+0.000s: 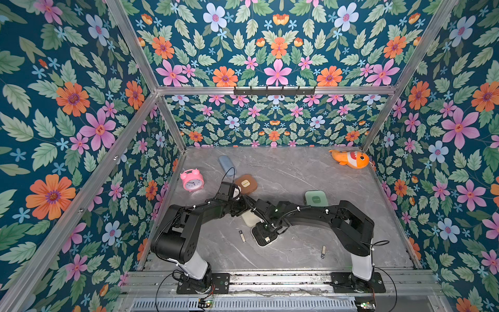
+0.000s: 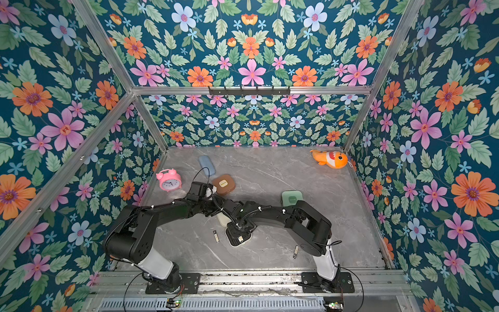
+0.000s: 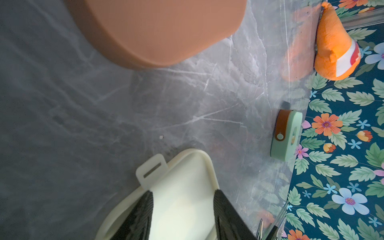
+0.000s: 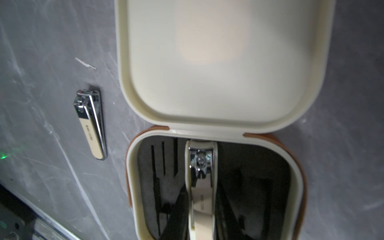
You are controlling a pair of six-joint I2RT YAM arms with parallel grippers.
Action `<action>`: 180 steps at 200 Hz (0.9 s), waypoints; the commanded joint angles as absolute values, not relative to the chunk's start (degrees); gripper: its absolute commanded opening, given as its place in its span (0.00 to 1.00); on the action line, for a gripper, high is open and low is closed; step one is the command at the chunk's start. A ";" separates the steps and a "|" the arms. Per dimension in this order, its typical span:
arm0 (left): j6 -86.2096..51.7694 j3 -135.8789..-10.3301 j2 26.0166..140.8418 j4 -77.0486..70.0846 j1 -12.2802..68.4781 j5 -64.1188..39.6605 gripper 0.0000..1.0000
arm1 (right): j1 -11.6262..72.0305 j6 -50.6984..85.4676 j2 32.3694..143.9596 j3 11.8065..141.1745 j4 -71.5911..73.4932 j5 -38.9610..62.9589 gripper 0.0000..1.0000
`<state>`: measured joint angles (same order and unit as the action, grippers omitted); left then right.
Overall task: Organize nail clipper sets
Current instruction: Place the nail clipper in the storage box.
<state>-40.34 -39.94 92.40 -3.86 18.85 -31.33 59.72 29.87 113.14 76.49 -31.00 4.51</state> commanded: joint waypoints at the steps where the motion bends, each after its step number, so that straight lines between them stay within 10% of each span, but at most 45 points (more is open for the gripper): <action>1: -39.99 -39.79 92.29 -2.76 18.86 -29.97 0.51 | 59.84 32.57 115.75 77.67 -37.97 3.91 0.09; 83: -40.00 -39.44 92.79 -3.60 18.86 -30.45 0.51 | 59.82 36.38 119.43 78.25 -40.78 4.14 0.11; 180: -39.38 -41.68 91.84 -2.14 18.77 -30.32 0.52 | 59.64 34.39 115.57 86.73 -41.91 0.97 0.44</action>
